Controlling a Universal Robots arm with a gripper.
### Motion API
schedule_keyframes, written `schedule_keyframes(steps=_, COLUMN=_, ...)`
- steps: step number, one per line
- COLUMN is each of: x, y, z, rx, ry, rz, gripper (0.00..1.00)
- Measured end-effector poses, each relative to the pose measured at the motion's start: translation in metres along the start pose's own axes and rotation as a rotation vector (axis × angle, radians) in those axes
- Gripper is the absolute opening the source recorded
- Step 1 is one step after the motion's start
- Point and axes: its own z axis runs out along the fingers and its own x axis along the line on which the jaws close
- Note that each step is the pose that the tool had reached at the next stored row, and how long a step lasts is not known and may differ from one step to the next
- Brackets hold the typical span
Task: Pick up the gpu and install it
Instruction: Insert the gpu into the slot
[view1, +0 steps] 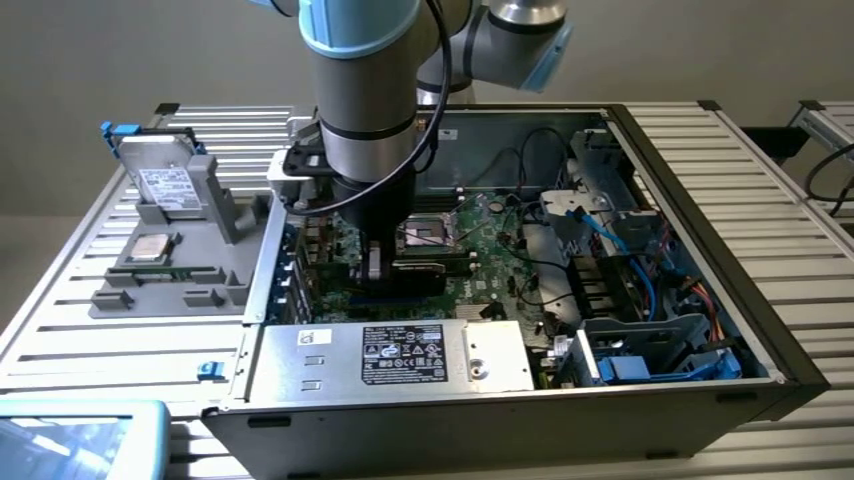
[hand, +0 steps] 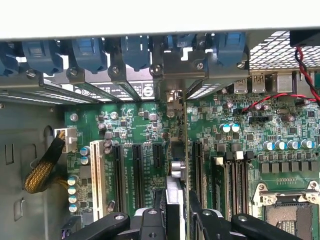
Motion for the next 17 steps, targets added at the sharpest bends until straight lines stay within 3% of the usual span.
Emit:
schedule_keyframes(steps=10, x=0.0002, y=0.0005, z=0.0001, rx=0.0, ry=-0.0006, rz=0.0, gripper=0.29)
schedule_keyframes(steps=17, x=0.0007, y=0.0006, z=-0.0009, rx=-0.0054, ry=-0.0002, rz=0.0, gripper=0.29)
